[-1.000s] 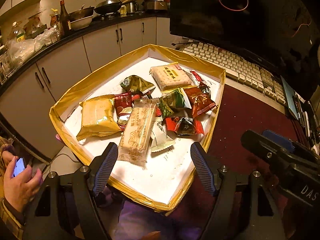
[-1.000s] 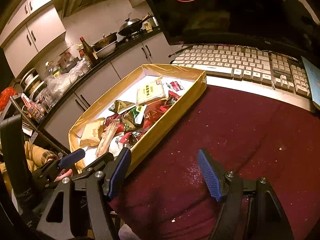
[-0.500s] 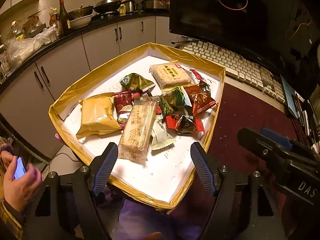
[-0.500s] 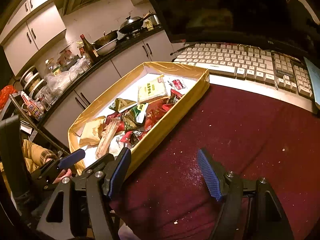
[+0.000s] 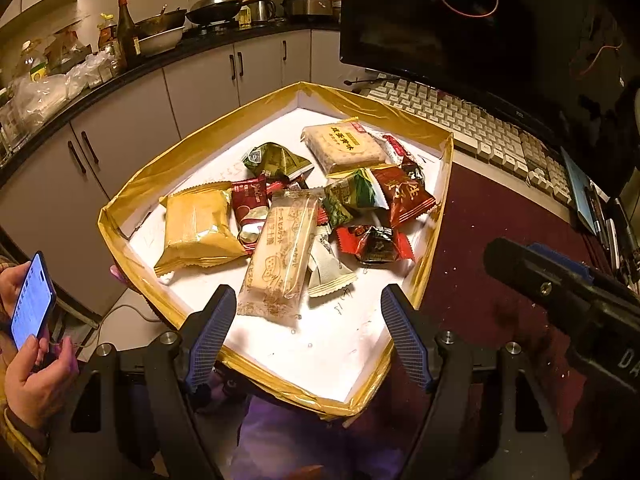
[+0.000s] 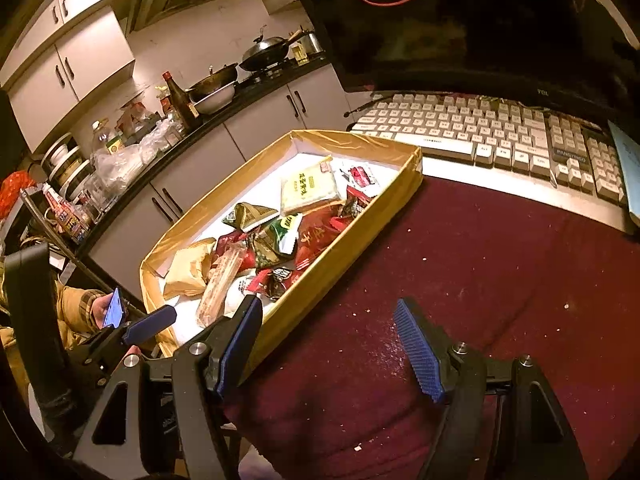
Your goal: Organize snacks
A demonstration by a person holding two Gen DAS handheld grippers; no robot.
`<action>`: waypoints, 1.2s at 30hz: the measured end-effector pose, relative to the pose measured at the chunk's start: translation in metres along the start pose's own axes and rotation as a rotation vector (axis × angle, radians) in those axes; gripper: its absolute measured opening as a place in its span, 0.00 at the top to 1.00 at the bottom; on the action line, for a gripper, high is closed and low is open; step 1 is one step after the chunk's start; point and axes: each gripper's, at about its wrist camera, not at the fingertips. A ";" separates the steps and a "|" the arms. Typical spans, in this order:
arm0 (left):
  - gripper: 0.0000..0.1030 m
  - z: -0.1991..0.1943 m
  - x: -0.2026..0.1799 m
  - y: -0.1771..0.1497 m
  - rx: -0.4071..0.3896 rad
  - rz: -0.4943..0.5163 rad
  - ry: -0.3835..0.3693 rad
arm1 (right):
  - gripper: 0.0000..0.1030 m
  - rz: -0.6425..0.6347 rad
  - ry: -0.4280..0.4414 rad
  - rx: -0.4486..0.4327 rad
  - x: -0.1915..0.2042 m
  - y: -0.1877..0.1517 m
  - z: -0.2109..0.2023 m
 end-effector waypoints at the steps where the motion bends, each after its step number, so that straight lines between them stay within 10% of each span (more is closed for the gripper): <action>1: 0.27 0.000 0.001 0.000 0.001 -0.003 -0.002 | 0.31 -0.001 0.002 -0.001 0.001 0.000 0.000; 36: 0.27 0.003 0.004 -0.001 0.006 0.007 0.033 | 0.31 -0.035 -0.007 0.019 0.015 0.002 0.008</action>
Point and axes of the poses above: each gripper's, at about its wrist camera, not at the fingertips, and z roughly the way its jaws point, x to its left, y to its top, and after that the axes turned 8 degrees about y, right-handed
